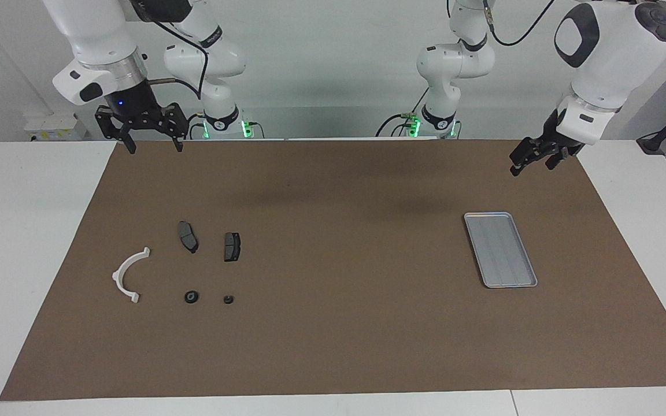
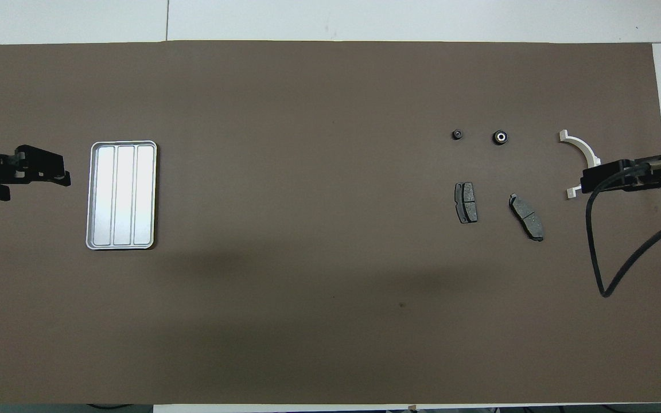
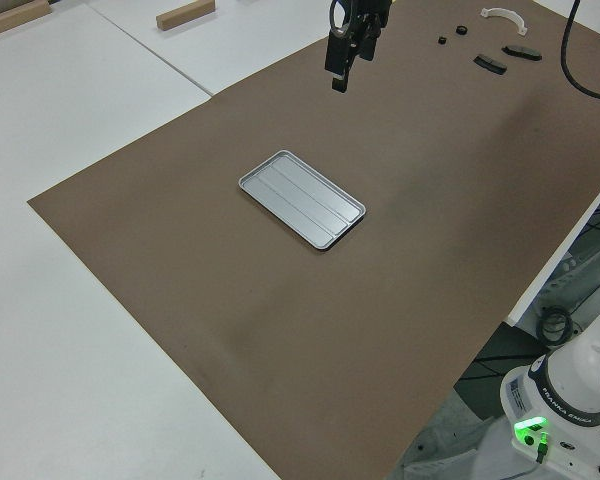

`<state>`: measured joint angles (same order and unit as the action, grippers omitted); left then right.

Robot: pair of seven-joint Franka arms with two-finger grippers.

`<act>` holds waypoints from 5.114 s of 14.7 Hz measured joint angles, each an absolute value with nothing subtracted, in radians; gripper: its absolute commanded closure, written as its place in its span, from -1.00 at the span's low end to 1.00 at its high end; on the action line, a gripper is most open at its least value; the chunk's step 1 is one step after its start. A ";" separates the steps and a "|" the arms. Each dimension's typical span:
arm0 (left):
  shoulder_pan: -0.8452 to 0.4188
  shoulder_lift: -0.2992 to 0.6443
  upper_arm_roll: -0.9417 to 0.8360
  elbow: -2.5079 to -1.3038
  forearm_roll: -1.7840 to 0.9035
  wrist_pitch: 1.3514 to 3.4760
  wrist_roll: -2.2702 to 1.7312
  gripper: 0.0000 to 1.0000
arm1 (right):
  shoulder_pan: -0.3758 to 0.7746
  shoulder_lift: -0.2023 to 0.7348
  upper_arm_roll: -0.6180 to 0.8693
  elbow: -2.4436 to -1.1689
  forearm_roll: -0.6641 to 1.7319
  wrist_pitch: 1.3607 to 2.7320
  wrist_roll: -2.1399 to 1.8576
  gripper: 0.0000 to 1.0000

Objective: Pick bearing gear from pile to tray

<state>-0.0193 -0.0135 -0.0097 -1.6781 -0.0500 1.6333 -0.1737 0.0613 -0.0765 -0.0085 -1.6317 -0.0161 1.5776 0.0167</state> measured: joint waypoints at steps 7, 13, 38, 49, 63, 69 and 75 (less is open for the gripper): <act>-0.019 -0.013 -0.010 -1.678 -0.050 1.633 -0.174 -1.00 | 0.061 -0.082 -0.008 -1.631 -0.016 1.578 0.017 -1.00; -0.019 -0.013 -0.010 -1.678 -0.050 1.633 -0.174 -1.00 | 0.062 -0.094 -0.005 -1.630 -0.016 1.577 0.017 -1.00; -0.019 -0.013 -0.010 -1.678 -0.050 1.633 -0.174 -1.00 | 0.189 0.377 -0.006 -1.681 -0.016 2.025 0.315 -1.00; -0.019 -0.013 -0.010 -1.678 -0.050 1.633 -0.174 -1.00 | 0.189 0.628 -0.010 -1.543 -0.090 2.126 0.365 -0.98; -0.019 -0.013 -0.010 -1.678 -0.050 1.633 -0.174 -1.00 | 0.175 0.652 -0.011 -1.517 -0.103 2.191 0.429 -0.46; -0.019 -0.013 -0.010 -1.679 -0.050 1.633 -0.174 -1.00 | 0.176 0.652 -0.009 -1.513 -0.098 2.211 0.467 0.02; -0.019 -0.013 -0.010 -1.679 -0.050 1.633 -0.174 -1.00 | 0.176 0.652 -0.007 -1.506 -0.083 2.213 0.471 1.00</act>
